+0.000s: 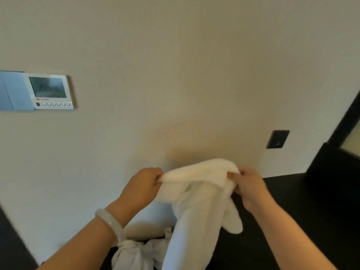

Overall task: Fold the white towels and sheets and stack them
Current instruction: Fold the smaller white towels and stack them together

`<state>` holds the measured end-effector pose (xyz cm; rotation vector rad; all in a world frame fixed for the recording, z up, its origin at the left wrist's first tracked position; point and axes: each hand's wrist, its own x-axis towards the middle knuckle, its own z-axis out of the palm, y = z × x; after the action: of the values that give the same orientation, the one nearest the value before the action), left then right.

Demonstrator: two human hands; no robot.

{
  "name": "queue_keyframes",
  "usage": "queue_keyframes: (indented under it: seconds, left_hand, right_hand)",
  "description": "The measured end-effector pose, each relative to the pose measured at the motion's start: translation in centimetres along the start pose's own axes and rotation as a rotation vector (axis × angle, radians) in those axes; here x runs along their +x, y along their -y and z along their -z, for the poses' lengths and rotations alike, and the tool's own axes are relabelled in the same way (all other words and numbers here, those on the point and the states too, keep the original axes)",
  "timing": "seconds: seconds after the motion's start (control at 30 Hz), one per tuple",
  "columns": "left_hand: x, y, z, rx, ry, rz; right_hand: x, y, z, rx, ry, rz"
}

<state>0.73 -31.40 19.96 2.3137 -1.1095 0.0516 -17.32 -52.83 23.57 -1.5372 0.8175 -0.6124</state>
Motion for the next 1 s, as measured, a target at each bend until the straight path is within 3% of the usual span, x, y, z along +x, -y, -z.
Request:
queue_keyframes:
  seconds: [0.1, 0.2, 0.33, 0.53, 0.63, 0.67, 0.73, 0.8, 0.87, 0.93, 1.0]
  left_hand:
    - [0.3, -2.9, -1.3, -0.127, -0.011, 0.061]
    - [-0.2, -6.4, -5.0, -0.228, 0.124, 0.091]
    - [-0.7, -11.4, -12.8, -0.216, 0.361, 0.062]
    - [0.1, -15.8, -22.9, 0.108, 0.425, 0.253]
    - [1.5, -16.4, -24.2, 0.280, 0.400, 0.294]
    - [2.0, -16.6, -24.4, 0.315, 0.402, 0.312]
    - [2.5, -16.9, -24.6, 0.373, 0.431, 0.360]
    - [2.6, -17.4, -24.7, 0.398, 0.462, 0.402]
    - [2.5, -17.9, -25.0, 0.393, 0.447, 0.407]
    - [2.3, -18.4, -25.0, 0.410, 0.364, 0.354]
    - [2.2, -18.9, -24.3, 0.440, 0.258, 0.295]
  right_hand:
    - [2.0, 3.9, 5.4, 0.075, -0.123, 0.068]
    - [4.2, 4.9, 11.7, 0.077, -0.190, 0.090]
    - [8.5, 0.2, 18.5, -0.016, -0.239, -0.033]
    - [14.0, -13.7, 24.2, -0.444, -0.156, -0.296]
    - [15.6, -16.3, 25.9, -0.767, -0.082, -0.335]
    - [15.9, -16.4, 26.1, -0.953, -0.084, -0.273]
    - [16.3, -16.0, 25.1, -1.253, -0.149, 0.132]
    - [16.3, -15.4, 22.5, -1.188, -0.063, 0.482]
    - [16.1, -15.2, 19.5, -1.134, 0.195, 0.561]
    - [16.6, -16.3, 17.2, -1.260, 0.428, 0.560]
    - [18.1, -16.7, 16.8, -1.351, 0.434, 0.455]
